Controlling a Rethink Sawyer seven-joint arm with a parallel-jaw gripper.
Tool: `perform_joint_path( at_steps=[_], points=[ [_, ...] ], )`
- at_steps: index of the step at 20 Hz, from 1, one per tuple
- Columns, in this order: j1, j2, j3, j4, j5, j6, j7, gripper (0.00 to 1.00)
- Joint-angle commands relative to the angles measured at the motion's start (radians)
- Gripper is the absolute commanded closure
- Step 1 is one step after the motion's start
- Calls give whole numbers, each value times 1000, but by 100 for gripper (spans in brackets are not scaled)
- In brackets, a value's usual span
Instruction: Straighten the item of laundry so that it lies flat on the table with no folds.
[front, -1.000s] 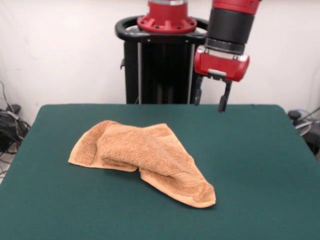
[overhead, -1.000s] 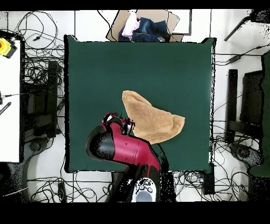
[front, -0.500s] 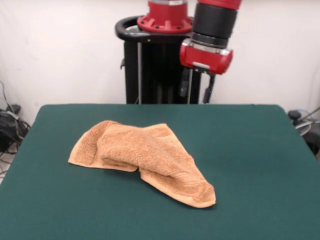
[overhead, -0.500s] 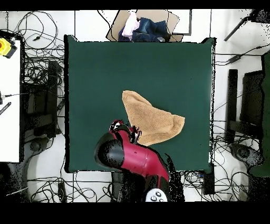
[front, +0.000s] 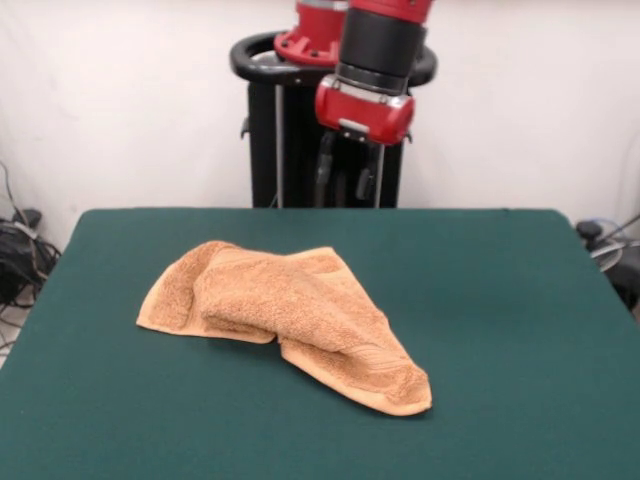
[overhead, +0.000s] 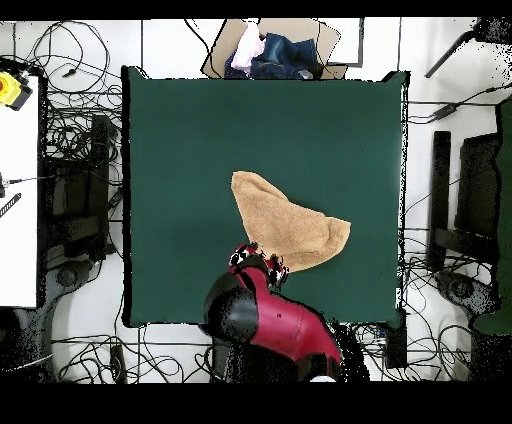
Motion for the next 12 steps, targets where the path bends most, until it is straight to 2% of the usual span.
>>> perform_joint_path(
  at_steps=[1,3,4,6,9,12],
  points=[
    [-49,69,93,128,-62,-112,208,0],
    [-47,74,105,142,-55,-124,224,0],
    [-10,58,72,145,-36,-131,232,0],
    [-12,10,94,160,-31,-80,218,0],
    [-52,55,174,154,-54,-127,223,0],
    [-71,87,211,122,-72,-142,205,0]
  ],
)
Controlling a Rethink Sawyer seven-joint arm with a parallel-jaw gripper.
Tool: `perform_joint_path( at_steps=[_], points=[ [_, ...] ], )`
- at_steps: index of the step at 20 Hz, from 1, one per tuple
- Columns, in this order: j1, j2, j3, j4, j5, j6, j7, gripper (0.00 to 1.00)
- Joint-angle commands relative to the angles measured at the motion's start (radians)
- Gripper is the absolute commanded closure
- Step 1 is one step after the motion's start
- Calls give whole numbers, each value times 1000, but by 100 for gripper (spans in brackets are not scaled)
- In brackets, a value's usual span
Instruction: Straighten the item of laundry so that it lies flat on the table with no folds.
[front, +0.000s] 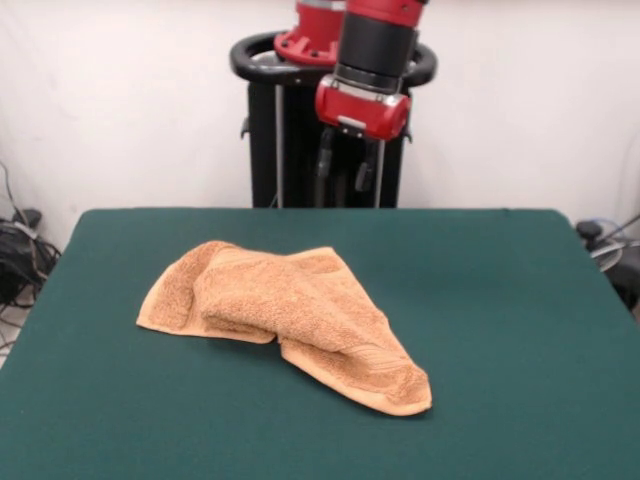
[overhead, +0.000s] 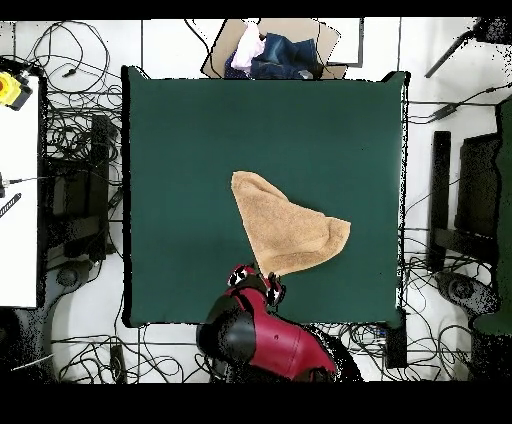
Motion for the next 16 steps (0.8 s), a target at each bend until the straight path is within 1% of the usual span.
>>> perform_joint_path(
  at_steps=[1,8,12,16],
  points=[
    [-44,81,193,13,-40,-48,202,0],
    [-25,112,168,-27,-26,-65,196,0],
    [-41,117,163,-49,-34,-59,175,0],
    [-62,141,169,-72,-42,-71,166,0]
  ],
)
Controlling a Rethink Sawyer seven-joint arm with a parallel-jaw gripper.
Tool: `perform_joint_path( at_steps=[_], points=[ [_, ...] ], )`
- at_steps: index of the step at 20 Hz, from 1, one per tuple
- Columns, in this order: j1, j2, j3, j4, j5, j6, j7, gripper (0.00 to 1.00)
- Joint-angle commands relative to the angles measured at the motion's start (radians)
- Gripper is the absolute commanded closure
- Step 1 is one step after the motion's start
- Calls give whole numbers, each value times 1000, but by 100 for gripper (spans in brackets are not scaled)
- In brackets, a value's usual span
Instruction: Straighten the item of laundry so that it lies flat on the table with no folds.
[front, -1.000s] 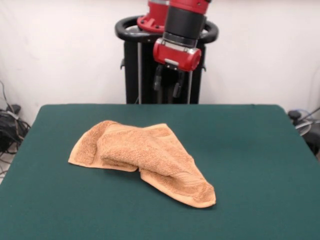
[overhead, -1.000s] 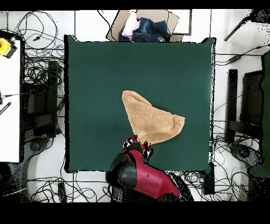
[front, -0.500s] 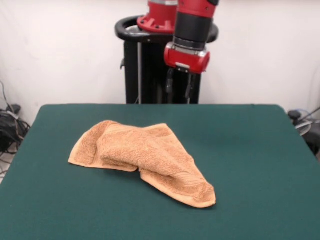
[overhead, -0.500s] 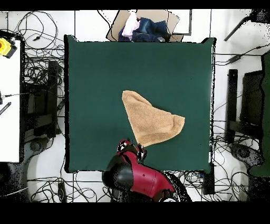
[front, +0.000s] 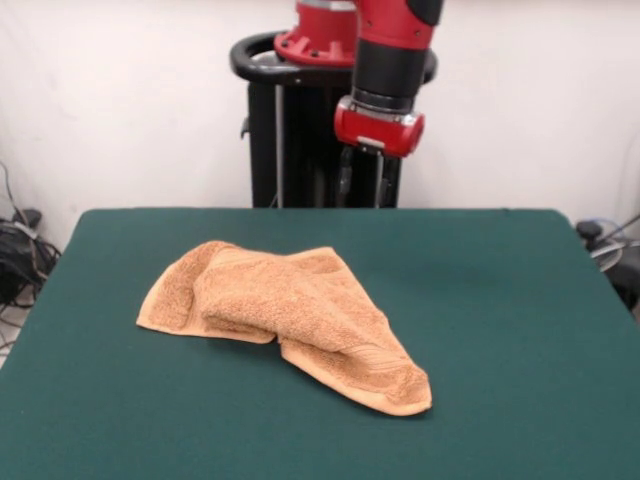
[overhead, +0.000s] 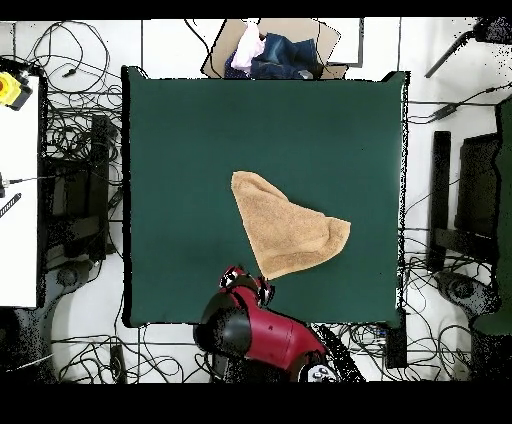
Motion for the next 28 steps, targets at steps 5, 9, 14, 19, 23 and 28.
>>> perform_joint_path(
  at_steps=[5,9,14,19,23,28],
  points=[
    [-48,96,100,-108,-31,-70,152,0],
    [-54,108,101,-132,-31,-68,144,0],
    [-61,127,105,-164,-38,-64,137,0],
    [-52,135,96,-198,-44,-72,136,0],
    [-34,140,84,-220,-45,-103,140,0],
    [-17,161,72,-236,-40,-119,142,0]
  ],
)
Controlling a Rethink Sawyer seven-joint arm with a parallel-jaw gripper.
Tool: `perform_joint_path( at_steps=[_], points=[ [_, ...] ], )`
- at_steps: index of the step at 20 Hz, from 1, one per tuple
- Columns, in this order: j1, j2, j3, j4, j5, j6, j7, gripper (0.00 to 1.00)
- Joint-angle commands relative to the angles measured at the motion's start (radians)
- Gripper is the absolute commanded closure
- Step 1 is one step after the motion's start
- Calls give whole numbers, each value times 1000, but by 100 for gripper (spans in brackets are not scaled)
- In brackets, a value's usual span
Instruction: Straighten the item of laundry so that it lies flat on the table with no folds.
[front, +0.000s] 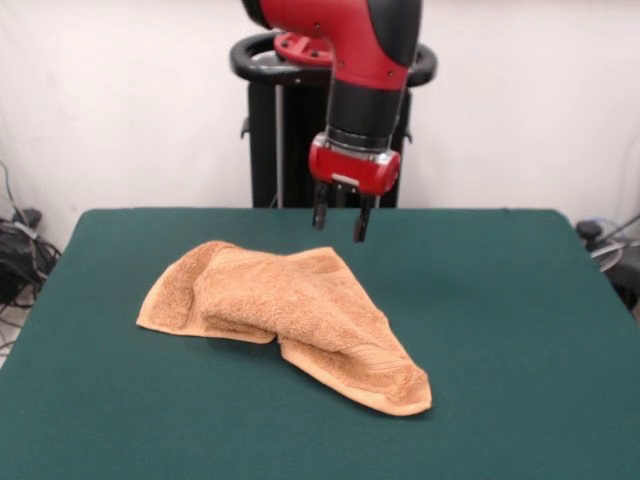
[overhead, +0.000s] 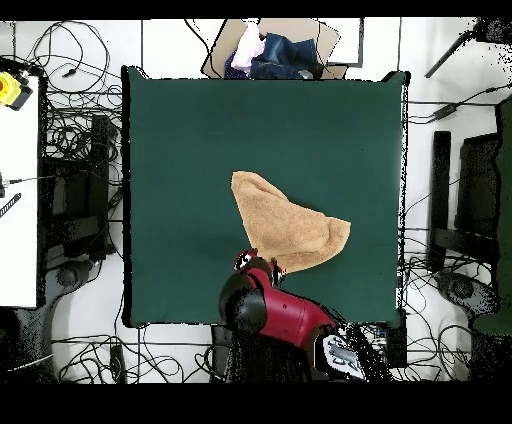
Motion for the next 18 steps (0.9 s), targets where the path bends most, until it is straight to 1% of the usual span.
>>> perform_joint_path(
  at_steps=[1,9,18],
  points=[
    [33,45,65,-122,-6,-71,140,0],
    [44,77,56,-168,9,-47,132,0],
    [15,80,52,-134,-35,-48,130,0]
  ],
)
